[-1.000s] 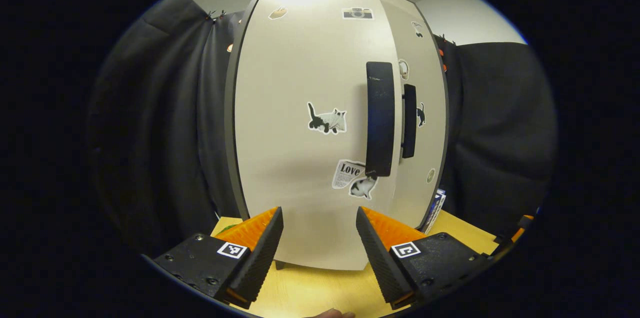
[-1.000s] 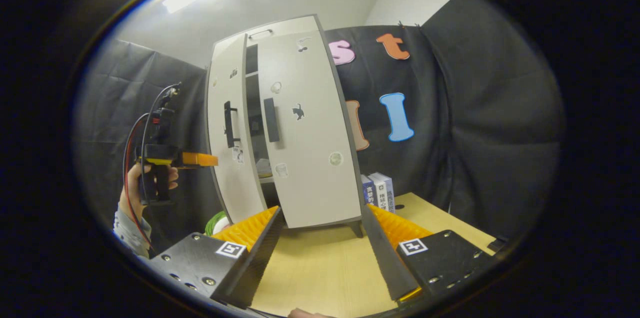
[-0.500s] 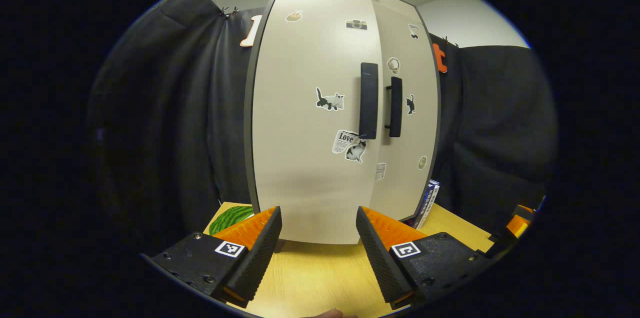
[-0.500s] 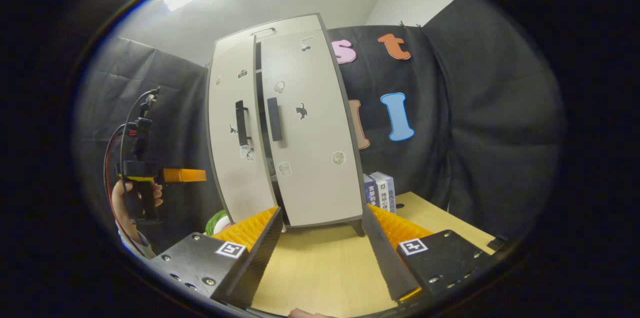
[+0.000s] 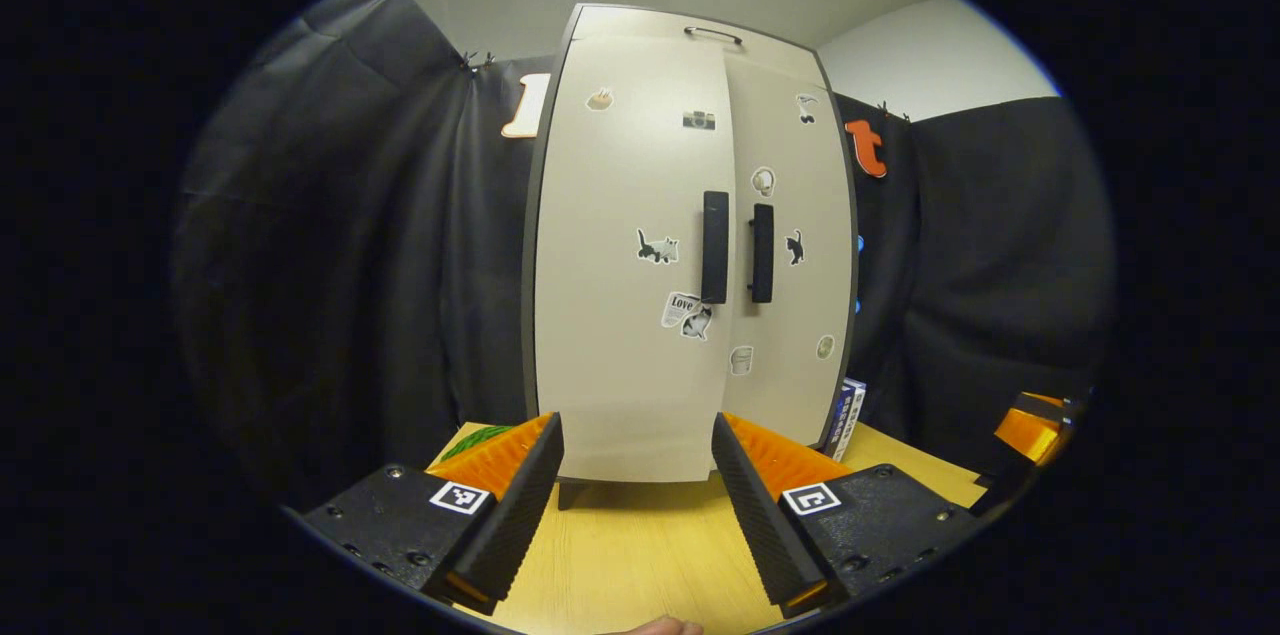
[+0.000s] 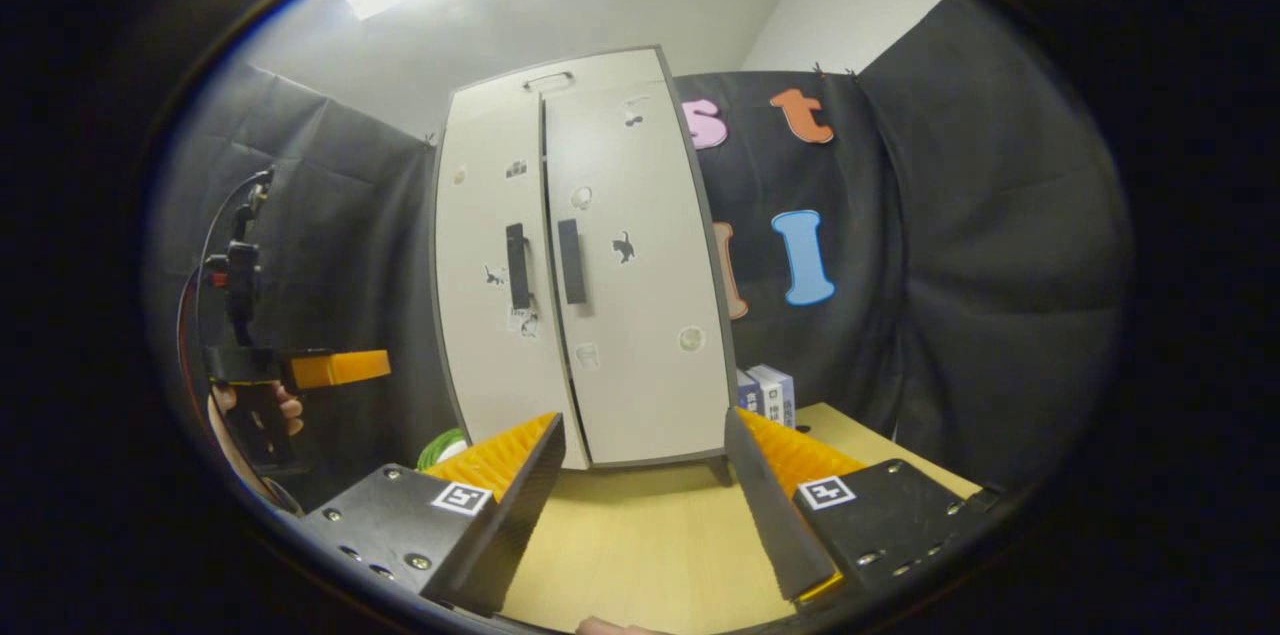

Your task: Grab one shoe with the right hand and put it into the shoe cabinet, grab the other shoe with the left hand and put it into the shoe cabinet; then close the right door with the right hand and the left door with the left hand.

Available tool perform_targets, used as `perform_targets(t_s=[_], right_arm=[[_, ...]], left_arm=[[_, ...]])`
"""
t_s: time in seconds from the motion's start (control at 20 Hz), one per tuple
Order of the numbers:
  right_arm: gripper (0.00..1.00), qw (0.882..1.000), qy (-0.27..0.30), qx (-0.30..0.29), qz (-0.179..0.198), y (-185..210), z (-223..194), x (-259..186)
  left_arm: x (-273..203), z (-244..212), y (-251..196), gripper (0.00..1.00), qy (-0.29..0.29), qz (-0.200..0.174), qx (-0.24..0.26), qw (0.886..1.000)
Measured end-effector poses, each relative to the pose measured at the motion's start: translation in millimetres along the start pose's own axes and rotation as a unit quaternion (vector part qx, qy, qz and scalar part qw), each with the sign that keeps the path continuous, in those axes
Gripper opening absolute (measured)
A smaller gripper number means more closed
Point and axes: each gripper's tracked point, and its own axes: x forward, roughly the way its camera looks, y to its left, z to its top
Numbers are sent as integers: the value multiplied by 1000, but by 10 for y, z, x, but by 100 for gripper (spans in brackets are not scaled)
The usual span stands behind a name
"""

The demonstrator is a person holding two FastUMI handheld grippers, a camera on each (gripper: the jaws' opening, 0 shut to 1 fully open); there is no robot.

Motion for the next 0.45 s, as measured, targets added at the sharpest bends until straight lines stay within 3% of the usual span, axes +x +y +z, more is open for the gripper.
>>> perform_targets(t_s=[0.15,0.45], right_arm=[[95,1000,-7,-9,0,57,64,-27],[95,1000,-19,-24,4,282,246,47]], left_arm=[[-212,12,7,88,-11,6,-15,1000],[-362,76,60,91,-25,10,-6,1000]])
